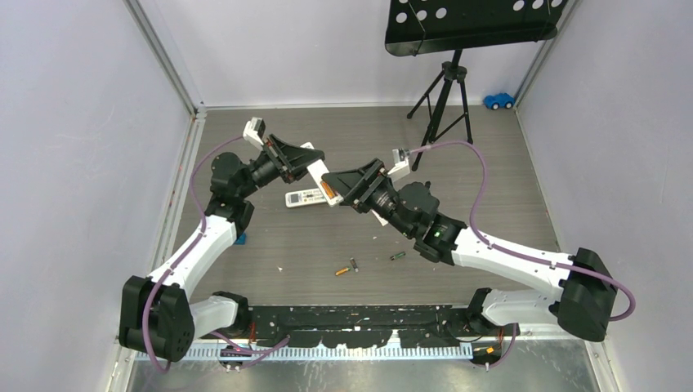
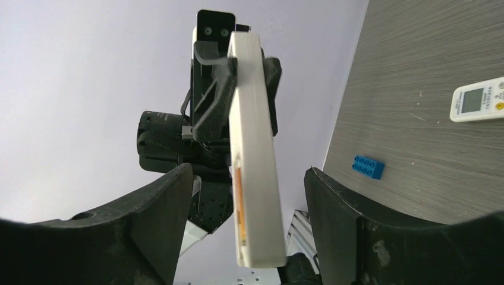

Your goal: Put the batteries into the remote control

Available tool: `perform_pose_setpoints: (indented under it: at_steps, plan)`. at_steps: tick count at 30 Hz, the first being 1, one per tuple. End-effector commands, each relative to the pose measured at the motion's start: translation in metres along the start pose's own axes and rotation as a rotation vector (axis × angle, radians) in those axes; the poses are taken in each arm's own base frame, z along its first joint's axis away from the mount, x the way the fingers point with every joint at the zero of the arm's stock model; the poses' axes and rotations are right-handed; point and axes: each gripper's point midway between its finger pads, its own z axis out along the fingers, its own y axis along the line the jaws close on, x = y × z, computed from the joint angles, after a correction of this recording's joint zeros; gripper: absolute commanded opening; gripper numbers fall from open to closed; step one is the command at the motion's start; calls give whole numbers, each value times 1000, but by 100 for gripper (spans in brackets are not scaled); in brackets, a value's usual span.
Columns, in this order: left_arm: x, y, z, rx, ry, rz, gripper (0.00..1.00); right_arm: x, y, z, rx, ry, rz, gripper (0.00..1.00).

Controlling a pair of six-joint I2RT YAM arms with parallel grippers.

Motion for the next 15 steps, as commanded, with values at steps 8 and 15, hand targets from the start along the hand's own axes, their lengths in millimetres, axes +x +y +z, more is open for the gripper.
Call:
perform_pose_setpoints:
  at_steps: [8, 15]
  plan:
    - [26, 14, -18, -34, 218, 456, 0, -41, -19, -52, 126, 38, -208, 68]
    - [46, 3, -29, 82, 296, 504, 0, -56, -116, -101, 626, 80, -364, 62]
